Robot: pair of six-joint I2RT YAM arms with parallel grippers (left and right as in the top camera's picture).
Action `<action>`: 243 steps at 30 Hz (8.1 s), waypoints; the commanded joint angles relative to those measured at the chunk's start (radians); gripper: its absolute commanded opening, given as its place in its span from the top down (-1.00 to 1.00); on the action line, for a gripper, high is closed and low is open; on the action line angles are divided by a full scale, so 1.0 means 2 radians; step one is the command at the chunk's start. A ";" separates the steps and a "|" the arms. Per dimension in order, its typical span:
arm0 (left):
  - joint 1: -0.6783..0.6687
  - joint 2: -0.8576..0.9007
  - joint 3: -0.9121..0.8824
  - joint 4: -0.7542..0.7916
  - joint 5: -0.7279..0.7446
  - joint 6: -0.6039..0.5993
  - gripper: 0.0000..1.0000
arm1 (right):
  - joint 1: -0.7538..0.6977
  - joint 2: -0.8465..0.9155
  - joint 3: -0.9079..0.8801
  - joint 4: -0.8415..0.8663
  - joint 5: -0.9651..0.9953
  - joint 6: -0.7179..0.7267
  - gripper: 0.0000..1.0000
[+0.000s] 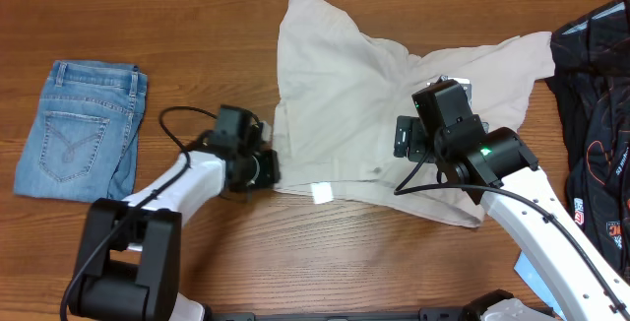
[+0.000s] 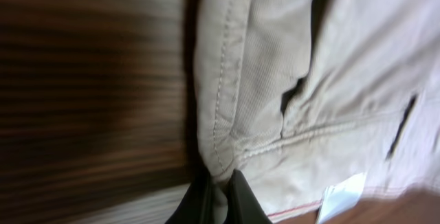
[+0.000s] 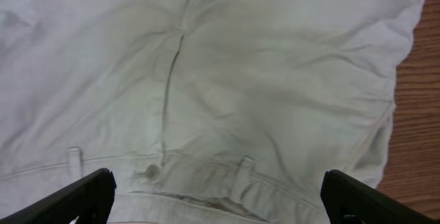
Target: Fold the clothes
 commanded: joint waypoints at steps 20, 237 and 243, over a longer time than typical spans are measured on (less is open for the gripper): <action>0.181 -0.002 0.330 -0.347 -0.052 0.047 -1.00 | -0.002 -0.008 0.009 0.002 0.005 -0.001 -1.00; 0.105 0.239 0.418 -0.206 -0.136 0.091 -0.30 | -0.165 0.352 0.193 0.200 -0.138 -0.053 0.21; 0.102 0.239 0.418 -0.181 -0.102 0.090 -0.30 | -0.187 0.411 0.193 0.282 -0.198 -0.055 0.23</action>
